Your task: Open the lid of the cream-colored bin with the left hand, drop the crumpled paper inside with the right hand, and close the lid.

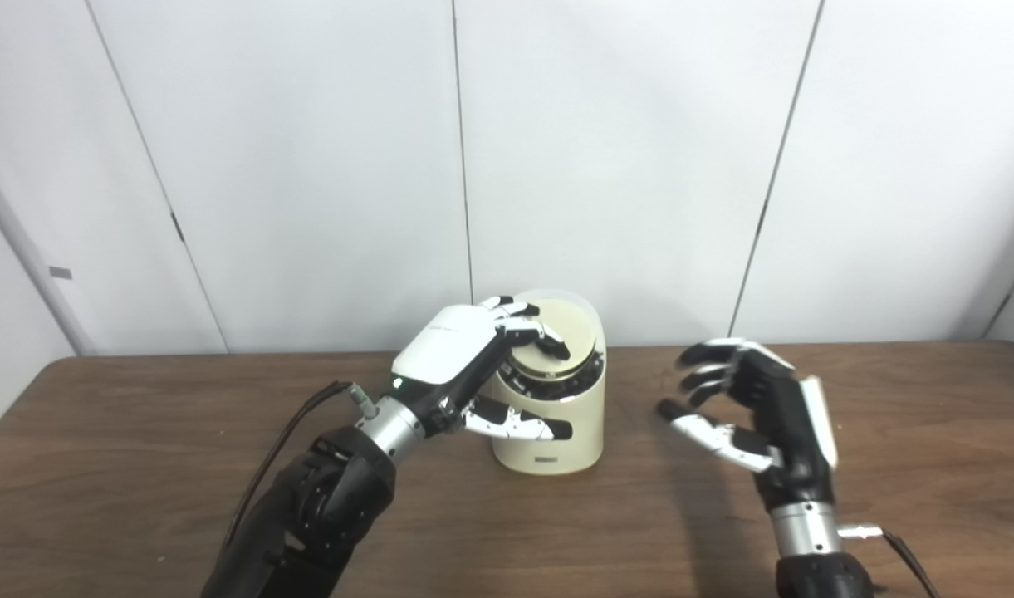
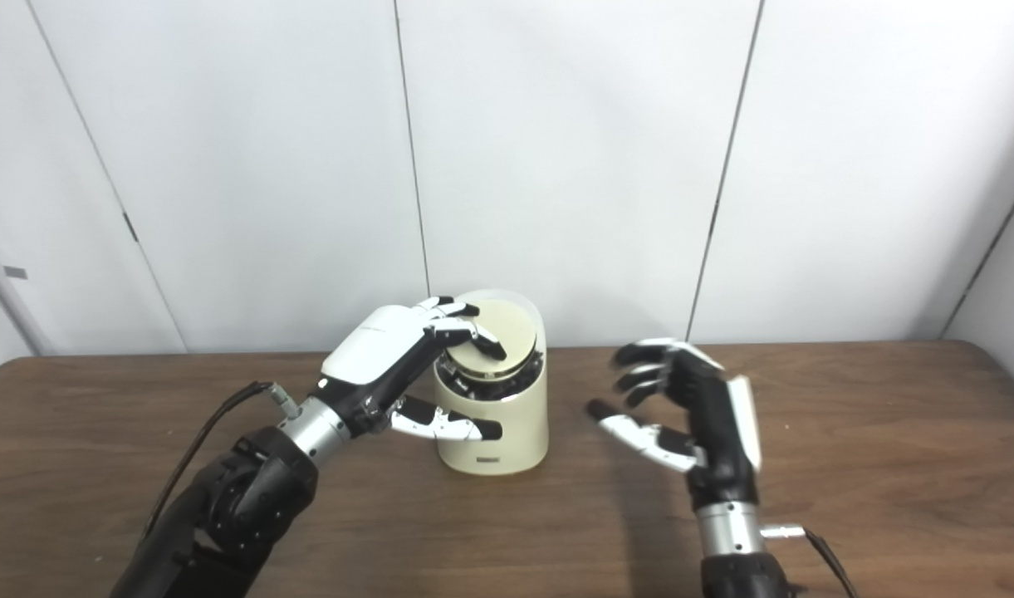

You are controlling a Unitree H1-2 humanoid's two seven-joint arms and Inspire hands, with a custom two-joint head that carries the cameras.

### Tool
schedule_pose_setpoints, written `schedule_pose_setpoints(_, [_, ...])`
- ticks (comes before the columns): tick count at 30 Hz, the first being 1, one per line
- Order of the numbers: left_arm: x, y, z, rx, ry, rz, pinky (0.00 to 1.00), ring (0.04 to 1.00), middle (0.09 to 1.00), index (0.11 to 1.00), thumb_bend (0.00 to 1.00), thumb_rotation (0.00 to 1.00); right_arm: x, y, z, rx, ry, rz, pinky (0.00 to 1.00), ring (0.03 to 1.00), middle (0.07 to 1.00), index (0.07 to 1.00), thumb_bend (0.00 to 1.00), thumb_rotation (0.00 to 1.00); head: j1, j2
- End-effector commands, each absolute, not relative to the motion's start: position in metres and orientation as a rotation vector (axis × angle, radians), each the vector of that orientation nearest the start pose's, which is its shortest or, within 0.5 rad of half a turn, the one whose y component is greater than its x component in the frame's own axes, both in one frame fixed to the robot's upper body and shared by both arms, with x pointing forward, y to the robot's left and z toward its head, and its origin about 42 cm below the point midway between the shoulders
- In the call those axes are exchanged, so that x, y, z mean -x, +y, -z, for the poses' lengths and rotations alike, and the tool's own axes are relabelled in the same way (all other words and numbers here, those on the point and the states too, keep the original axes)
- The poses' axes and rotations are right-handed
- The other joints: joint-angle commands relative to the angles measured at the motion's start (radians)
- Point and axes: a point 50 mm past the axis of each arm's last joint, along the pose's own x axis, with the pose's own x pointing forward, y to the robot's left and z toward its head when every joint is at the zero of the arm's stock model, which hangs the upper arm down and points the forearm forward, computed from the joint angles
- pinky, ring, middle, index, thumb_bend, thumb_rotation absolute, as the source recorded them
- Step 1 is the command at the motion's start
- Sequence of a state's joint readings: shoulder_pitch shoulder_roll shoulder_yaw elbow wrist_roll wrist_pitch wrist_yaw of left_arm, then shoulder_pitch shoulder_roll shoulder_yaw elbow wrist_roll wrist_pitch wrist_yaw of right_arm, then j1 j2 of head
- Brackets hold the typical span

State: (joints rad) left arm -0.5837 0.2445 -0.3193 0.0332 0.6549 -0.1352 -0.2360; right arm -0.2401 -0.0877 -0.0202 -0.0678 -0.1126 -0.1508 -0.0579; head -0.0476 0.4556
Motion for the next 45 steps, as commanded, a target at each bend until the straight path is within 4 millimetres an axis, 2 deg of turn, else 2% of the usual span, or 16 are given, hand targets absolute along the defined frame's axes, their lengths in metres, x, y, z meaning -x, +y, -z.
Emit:
schedule_pose_setpoints(1, [-0.417, 0.140, -0.288, -1.041, -0.697, 0.447, 0.97, 0.899, 0.725, 0.723, 0.79, 0.44, -0.351, -0.223, -0.217, 0.211, -0.493, -0.021, 0.26, 0.316, 0.433, 0.513, 0.52, 0.00, -0.001, 0.001])
schedule_pose_setpoints(6, [-0.416, 0.139, -0.288, -1.039, -0.701, 0.445, 0.99, 0.899, 0.727, 0.720, 0.79, 0.43, -0.350, -0.222, -0.219, 0.259, -0.458, -0.055, 0.25, 0.319, 0.434, 0.514, 0.52, 0.00, -0.002, 0.002])
schedule_pose_setpoints(11, [-0.417, 0.139, -0.289, -1.040, -0.706, 0.445, 0.98, 0.899, 0.725, 0.719, 0.79, 0.44, -0.349, -0.224, -0.218, 0.244, -0.448, -0.022, 0.39, 0.474, 0.494, 0.489, 0.53, 0.00, -0.002, 0.002])
schedule_pose_setpoints(13, [-0.417, 0.139, -0.289, -1.040, -0.705, 0.446, 0.99, 0.901, 0.726, 0.721, 0.79, 0.44, -0.350, -0.226, -0.214, 0.228, -0.437, 0.007, 0.49, 0.613, 0.731, 0.707, 0.72, 0.15, -0.002, 0.002])
schedule_pose_setpoints(16, [-0.417, 0.139, -0.289, -1.047, -0.702, 0.444, 1.00, 0.902, 0.727, 0.722, 0.79, 0.45, -0.358, -0.236, -0.200, 0.169, -0.450, 0.065, 0.64, 0.755, 0.864, 0.837, 0.83, 0.25, -0.002, 0.002])
schedule_pose_setpoints(17, [-0.417, 0.139, -0.289, -1.049, -0.703, 0.443, 0.99, 0.902, 0.727, 0.722, 0.79, 0.45, -0.361, -0.238, -0.196, 0.145, -0.462, 0.082, 0.70, 0.803, 0.902, 0.877, 0.86, 0.28, -0.002, 0.002])
schedule_pose_setpoints(20, [-0.417, 0.140, -0.290, -1.048, -0.702, 0.443, 0.98, 0.904, 0.726, 0.723, 0.79, 0.45, -0.364, -0.235, -0.198, 0.035, -0.487, 0.123, 0.79, 0.925, 0.985, 0.981, 0.90, 0.37, -0.002, 0.005])
schedule_pose_setpoints(24, [-0.417, 0.140, -0.290, -1.049, -0.701, 0.443, 0.98, 0.903, 0.728, 0.723, 0.79, 0.45, -0.363, -0.230, -0.202, 0.012, -0.476, 0.123, 0.88, 0.994, 1.000, 1.000, 0.93, 0.44, -0.002, 0.005])
schedule_pose_setpoints(27, [-0.417, 0.139, -0.290, -1.047, -0.700, 0.442, 0.99, 0.903, 0.728, 0.723, 0.79, 0.44, -0.364, -0.229, -0.200, 0.034, -0.466, 0.091, 0.81, 0.969, 1.000, 1.000, 0.94, 0.42, -0.002, 0.006])
schedule_pose_setpoints(31, [-0.416, 0.139, -0.290, -1.043, -0.700, 0.442, 0.98, 0.903, 0.725, 0.721, 0.80, 0.43, -0.364, -0.235, -0.194, 0.110, -0.451, -0.026, 0.84, 0.944, 1.000, 1.000, 0.92, 0.42, 0.001, 0.008])
schedule_pose_setpoints(32, [-0.416, 0.139, -0.290, -1.044, -0.699, 0.442, 0.98, 0.904, 0.725, 0.722, 0.79, 0.43, -0.362, -0.236, -0.196, 0.125, -0.451, -0.068, 0.80, 0.907, 0.997, 0.982, 0.91, 0.41, 0.000, 0.008])
schedule_pose_setpoints(33, [-0.416, 0.139, -0.290, -1.045, -0.697, 0.442, 0.98, 0.904, 0.726, 0.722, 0.79, 0.43, -0.359, -0.235, -0.203, 0.139, -0.449, -0.111, 0.71, 0.837, 0.953, 0.915, 0.89, 0.39, 0.000, 0.008])
schedule_pose_setpoints(35, [-0.416, 0.140, -0.291, -1.048, -0.695, 0.442, 0.98, 0.906, 0.728, 0.724, 0.79, 0.43, -0.351, -0.230, -0.215, 0.167, -0.446, -0.175, 0.54, 0.661, 0.799, 0.739, 0.81, 0.27, 0.000, 0.008])
schedule_pose_setpoints(38, [-0.416, 0.140, -0.291, -1.047, -0.695, 0.443, 0.97, 0.907, 0.729, 0.725, 0.79, 0.43, -0.347, -0.226, -0.221, 0.178, -0.447, -0.210, 0.43, 0.521, 0.650, 0.655, 0.75, 0.14, -0.001, 0.010])
schedule_pose_setpoints(41, [-0.416, 0.140, -0.291, -1.044, -0.699, 0.442, 0.96, 0.905, 0.729, 0.723, 0.79, 0.42, -0.347, -0.226, -0.221, 0.189, -0.448, -0.194, 0.42, 0.498, 0.641, 0.661, 0.71, 0.07, -0.001, 0.010])
schedule_pose_setpoints(45, [-0.418, 0.141, -0.292, -1.051, -0.693, 0.442, 0.98, 0.911, 0.734, 0.727, 0.79, 0.43, -0.348, -0.227, -0.221, 0.175, -0.452, -0.173, 0.42, 0.498, 0.654, 0.665, 0.69, 0.03, 0.001, 0.011])
